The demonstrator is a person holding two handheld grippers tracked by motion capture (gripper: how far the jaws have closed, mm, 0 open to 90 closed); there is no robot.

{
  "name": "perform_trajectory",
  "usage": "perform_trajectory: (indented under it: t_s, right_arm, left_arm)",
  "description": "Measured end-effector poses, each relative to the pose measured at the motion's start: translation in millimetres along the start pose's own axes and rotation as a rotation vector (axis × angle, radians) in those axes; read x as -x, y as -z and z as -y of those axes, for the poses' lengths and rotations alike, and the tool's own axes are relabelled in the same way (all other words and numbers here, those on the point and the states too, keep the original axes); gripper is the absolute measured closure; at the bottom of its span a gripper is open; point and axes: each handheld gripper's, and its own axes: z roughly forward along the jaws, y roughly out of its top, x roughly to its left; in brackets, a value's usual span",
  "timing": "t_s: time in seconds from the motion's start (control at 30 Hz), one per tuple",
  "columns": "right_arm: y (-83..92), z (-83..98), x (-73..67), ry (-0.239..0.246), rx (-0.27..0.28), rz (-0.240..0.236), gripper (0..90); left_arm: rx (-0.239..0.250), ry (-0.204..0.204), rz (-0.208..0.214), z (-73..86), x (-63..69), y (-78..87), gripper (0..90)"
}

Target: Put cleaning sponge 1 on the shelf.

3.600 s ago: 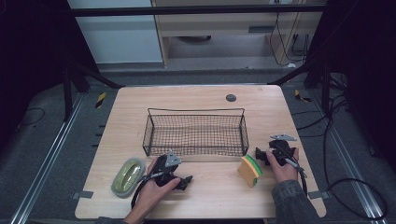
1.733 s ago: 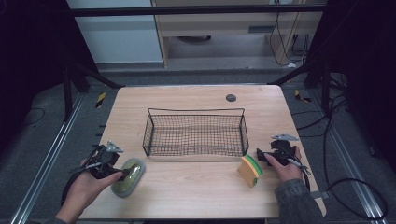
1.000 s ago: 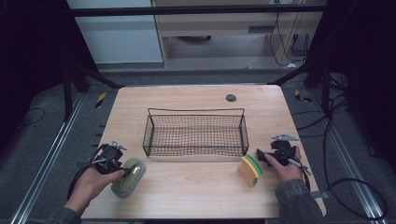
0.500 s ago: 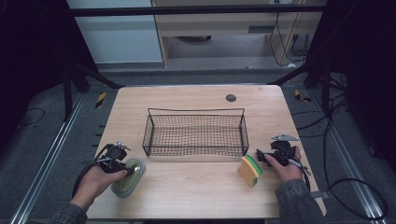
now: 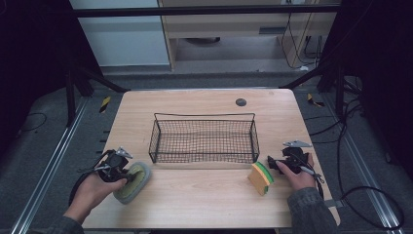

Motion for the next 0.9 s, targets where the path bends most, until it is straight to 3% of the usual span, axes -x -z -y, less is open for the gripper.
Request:
perform_trajectory:
  t_s: [0.2, 0.57, 0.67, 0.9]
  right_arm:
    - [-0.2, -0.2, -0.1, 0.002, -0.002, -0.002, 0.6]
    - [-1.1, -1.0, -0.3, -0.001, -0.003, -0.003, 0.4]
    - [-1.1, -1.0, -0.3, 0.0, -0.003, -0.003, 0.4]
    - [-1.2, -1.2, -0.1, 0.004, -0.004, -0.005, 0.4]
  left_arm:
    - [0.039, -0.055, -0.035, 1.7, -0.4, 15.8, 70.1]
    - [0.096, -0.152, -0.012, -9.5, -2.4, 42.6, 70.1]
    - [0.093, -0.207, -0.032, -20.7, -2.9, 50.6, 70.1]
    - [0.133, -0.338, -0.028, -47.4, -3.3, 65.1, 70.1]
